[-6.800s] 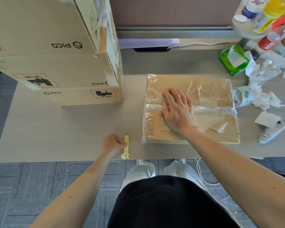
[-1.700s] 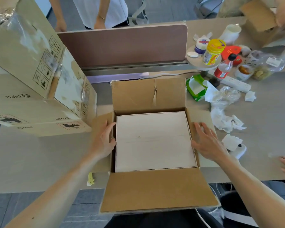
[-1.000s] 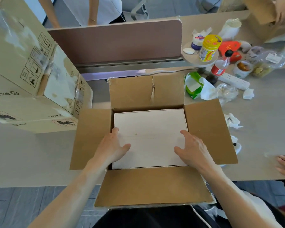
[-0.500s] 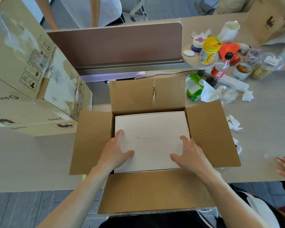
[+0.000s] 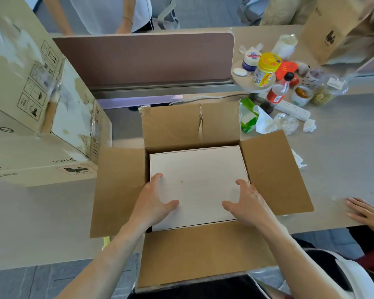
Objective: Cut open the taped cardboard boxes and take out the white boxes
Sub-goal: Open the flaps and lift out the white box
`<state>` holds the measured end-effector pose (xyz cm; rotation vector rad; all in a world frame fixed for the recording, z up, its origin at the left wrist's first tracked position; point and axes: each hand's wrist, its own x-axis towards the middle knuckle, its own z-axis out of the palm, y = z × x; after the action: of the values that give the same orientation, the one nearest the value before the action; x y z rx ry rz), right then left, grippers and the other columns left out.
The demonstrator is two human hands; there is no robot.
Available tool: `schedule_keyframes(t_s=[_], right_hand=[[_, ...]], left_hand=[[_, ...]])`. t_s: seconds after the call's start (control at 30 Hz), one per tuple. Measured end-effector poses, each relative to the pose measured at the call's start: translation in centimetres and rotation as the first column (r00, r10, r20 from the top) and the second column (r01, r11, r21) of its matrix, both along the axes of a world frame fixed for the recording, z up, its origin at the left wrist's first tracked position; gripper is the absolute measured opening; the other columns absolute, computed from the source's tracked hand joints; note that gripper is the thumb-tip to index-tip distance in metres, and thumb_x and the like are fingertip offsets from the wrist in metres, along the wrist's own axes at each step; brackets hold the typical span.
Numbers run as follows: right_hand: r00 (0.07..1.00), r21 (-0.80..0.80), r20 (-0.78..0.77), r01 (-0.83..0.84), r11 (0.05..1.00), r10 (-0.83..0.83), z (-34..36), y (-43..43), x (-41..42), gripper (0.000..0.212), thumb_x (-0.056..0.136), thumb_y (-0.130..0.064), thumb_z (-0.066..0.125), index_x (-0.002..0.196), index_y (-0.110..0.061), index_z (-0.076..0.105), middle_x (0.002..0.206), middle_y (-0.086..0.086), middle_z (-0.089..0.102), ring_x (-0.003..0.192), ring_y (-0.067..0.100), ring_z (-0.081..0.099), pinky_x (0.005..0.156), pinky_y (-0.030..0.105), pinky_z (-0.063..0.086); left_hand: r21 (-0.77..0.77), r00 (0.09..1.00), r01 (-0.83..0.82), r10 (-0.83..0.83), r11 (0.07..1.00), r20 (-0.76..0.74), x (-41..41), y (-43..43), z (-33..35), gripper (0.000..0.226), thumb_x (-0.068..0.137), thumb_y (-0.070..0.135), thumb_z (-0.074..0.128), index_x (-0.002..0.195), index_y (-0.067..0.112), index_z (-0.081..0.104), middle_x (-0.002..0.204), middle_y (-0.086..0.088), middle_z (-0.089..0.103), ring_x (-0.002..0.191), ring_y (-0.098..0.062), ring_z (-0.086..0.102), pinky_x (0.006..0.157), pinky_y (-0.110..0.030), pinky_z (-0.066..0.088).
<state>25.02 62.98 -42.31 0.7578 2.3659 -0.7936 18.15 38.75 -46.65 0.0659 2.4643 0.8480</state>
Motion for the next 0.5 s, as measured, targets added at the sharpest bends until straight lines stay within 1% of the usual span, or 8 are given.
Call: schedule_keyframes(t_s=[0.17, 0.27, 0.4, 0.5], right_hand=[[0.998, 0.016, -0.057, 0.021, 1.0, -0.02, 0.1, -0.2, -0.1, 0.07, 0.087, -0.037, 0.063, 0.147, -0.025, 0.028, 0.146, 0.007, 0.036, 0.132, 0.031, 0.039, 0.104, 0.041, 0.036], [0.996, 0.031, -0.083, 0.021, 0.999, -0.018, 0.6, 0.5, -0.4, 0.066, 0.088, -0.035, 0.064, 0.146, -0.024, 0.033, 0.148, 0.005, 0.039, 0.134, 0.027, 0.04, 0.104, 0.038, 0.035], [0.999, 0.031, -0.04, 0.005, 0.999, -0.004, 0.7, 0.6, -0.6, 0.069, 0.089, -0.037, 0.064, 0.147, -0.022, 0.031, 0.146, 0.007, 0.045, 0.134, 0.027, 0.04, 0.103, 0.037, 0.036], [1.0, 0.013, 0.025, 0.017, 1.0, -0.017, 0.3, 0.1, -0.7, 0.073, 0.089, -0.039, 0.062, 0.15, -0.02, 0.026, 0.145, 0.01, 0.045, 0.132, 0.029, 0.043, 0.098, 0.036, 0.039]], left_hand=[[0.079, 0.999, -0.039, 0.038, 0.996, 0.021, 0.1, -0.3, 0.2, 0.09, 0.081, 0.041, 0.077, 0.153, 0.025, 0.026, 0.158, 0.006, 0.033, 0.143, -0.018, 0.034, 0.109, -0.033, 0.034], [0.132, 0.997, -0.066, 0.06, 0.989, 0.048, 0.2, -0.5, 0.5, 0.087, 0.082, 0.041, 0.077, 0.152, 0.026, 0.027, 0.158, 0.008, 0.033, 0.143, -0.017, 0.033, 0.108, -0.033, 0.033], [0.157, 0.995, -0.068, 0.056, 0.985, 0.082, 0.3, -0.5, 0.9, 0.087, 0.083, 0.041, 0.076, 0.152, 0.027, 0.025, 0.158, 0.007, 0.031, 0.143, -0.018, 0.032, 0.106, -0.032, 0.033], [0.159, 0.995, -0.062, 0.048, 0.985, 0.09, 0.3, -0.5, 1.1, 0.085, 0.084, 0.04, 0.075, 0.151, 0.028, 0.025, 0.158, 0.007, 0.031, 0.143, -0.018, 0.032, 0.106, -0.031, 0.033]])
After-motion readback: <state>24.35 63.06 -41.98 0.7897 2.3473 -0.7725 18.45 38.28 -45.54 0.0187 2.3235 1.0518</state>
